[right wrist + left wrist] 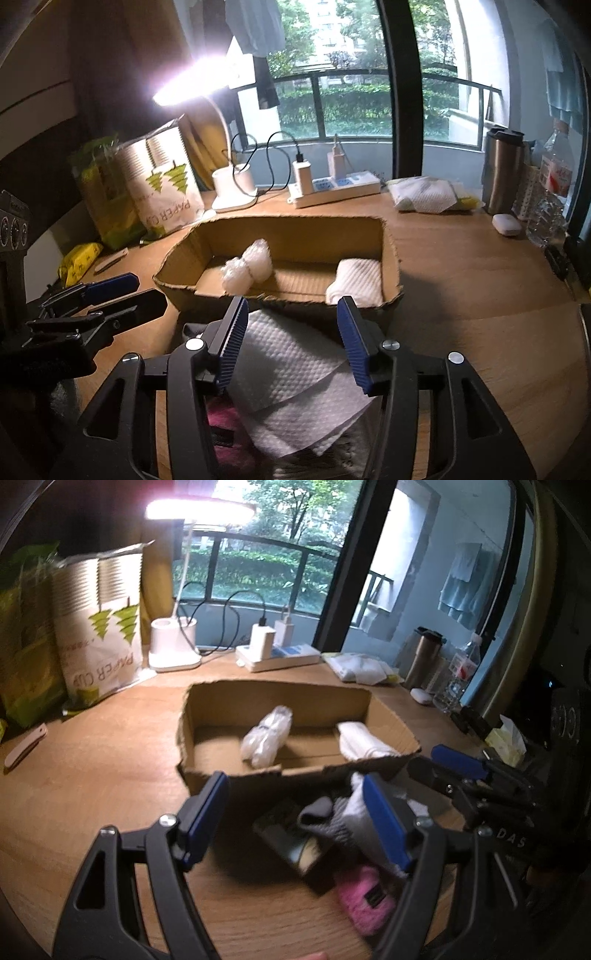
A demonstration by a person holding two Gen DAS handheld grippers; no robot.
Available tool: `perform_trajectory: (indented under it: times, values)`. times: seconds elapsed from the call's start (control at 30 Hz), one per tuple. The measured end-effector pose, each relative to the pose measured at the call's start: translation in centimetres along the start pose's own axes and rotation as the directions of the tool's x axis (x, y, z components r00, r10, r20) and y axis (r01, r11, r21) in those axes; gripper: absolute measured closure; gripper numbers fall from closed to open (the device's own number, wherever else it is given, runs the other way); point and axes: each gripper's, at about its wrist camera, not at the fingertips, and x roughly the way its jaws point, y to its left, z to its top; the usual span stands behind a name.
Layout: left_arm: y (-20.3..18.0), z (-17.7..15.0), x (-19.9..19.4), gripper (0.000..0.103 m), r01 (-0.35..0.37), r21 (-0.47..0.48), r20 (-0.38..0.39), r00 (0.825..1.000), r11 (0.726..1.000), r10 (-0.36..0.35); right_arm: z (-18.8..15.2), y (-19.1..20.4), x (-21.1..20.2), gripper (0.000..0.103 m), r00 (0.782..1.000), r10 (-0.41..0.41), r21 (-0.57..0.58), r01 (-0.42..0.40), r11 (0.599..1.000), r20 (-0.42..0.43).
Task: Organize soft objects
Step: 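Grasp a white textured towel from the pile with the right gripper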
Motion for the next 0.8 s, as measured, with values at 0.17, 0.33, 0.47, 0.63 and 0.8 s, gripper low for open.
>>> perform_trajectory:
  times: [0.17,0.33,0.47,0.63,0.8]
  values:
    - [1.3,-0.8,0.3,0.027,-0.010,-0.023,-0.017,1.000,1.000,0.010,-0.6,1.1,1.4,0.045,0.999,0.014,-0.013,-0.014,1.000,-0.046]
    - [2.3,-1.3,0.4,0.027,-0.022,-0.036,-0.029,0.999,0.999,0.021,-1.2,2.5,2.9,0.045,0.995,0.031,-0.042,-0.035,0.999,-0.092]
    - [2.8,-1.6,0.5,0.027,-0.028,-0.045,-0.039,0.999,0.999,0.027,-1.7,2.9,3.9,0.045,0.991,0.035,-0.046,-0.041,0.998,-0.126]
    - [2.7,-1.9,0.7,0.027,-0.030,-0.041,-0.051,0.998,0.999,0.028,-2.3,3.6,4.2,0.084,0.989,0.029,-0.090,-0.042,0.995,-0.145]
    - [1.8,-1.9,0.7,0.027,-0.027,-0.023,-0.052,0.998,0.999,0.026,-2.1,3.3,3.0,0.093,0.994,0.036,-0.097,-0.047,0.994,-0.106]
